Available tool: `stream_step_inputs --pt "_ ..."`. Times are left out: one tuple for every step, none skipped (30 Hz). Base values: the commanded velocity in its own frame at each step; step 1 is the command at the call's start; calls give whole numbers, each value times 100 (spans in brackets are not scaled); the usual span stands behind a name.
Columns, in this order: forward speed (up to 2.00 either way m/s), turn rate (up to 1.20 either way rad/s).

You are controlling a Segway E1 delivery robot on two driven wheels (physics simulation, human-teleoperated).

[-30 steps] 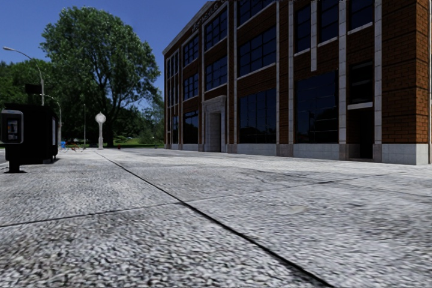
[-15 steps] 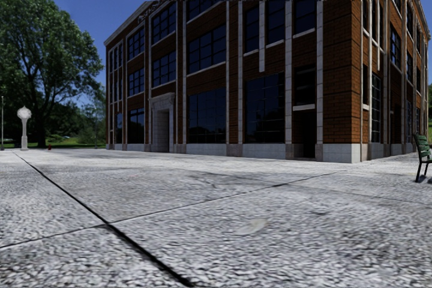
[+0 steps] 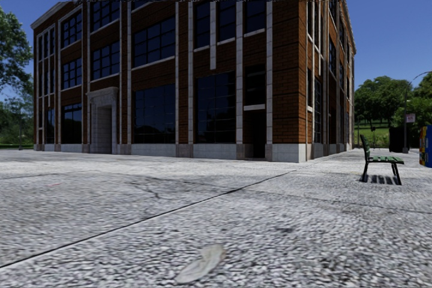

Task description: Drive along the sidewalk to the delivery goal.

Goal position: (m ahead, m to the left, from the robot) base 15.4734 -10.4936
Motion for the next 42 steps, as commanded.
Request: stream_step_inputs --pt "200 -54" --pt "200 -54" --pt "200 -54" --pt "200 -42" --pt "200 -42" --pt "200 -41" --pt "200 -41" --pt "200 -41" --pt "200 -41" --pt "200 -41" --pt "200 -41" --pt "200 -41" --pt "200 -41" --pt "200 -41" --pt "200 -41" --pt "200 -41" --pt "200 -41" --pt "200 -41" --pt "200 -41" --pt "200 -41" --pt "200 -41" --pt "200 -41" --pt "200 -41" --pt "200 -41" --pt "200 -41" --pt "200 -41" --pt "200 -41" --pt "200 -41" --pt "200 -41" --pt "200 -41" --pt "200 -41" --pt "200 -41" --pt "200 -41" --pt "200 -41" --pt "200 -41" --pt "200 -41" --pt "200 -41" --pt "200 -41" --pt "200 -41" --pt "200 -41" --pt "200 -41" --pt "200 -41"
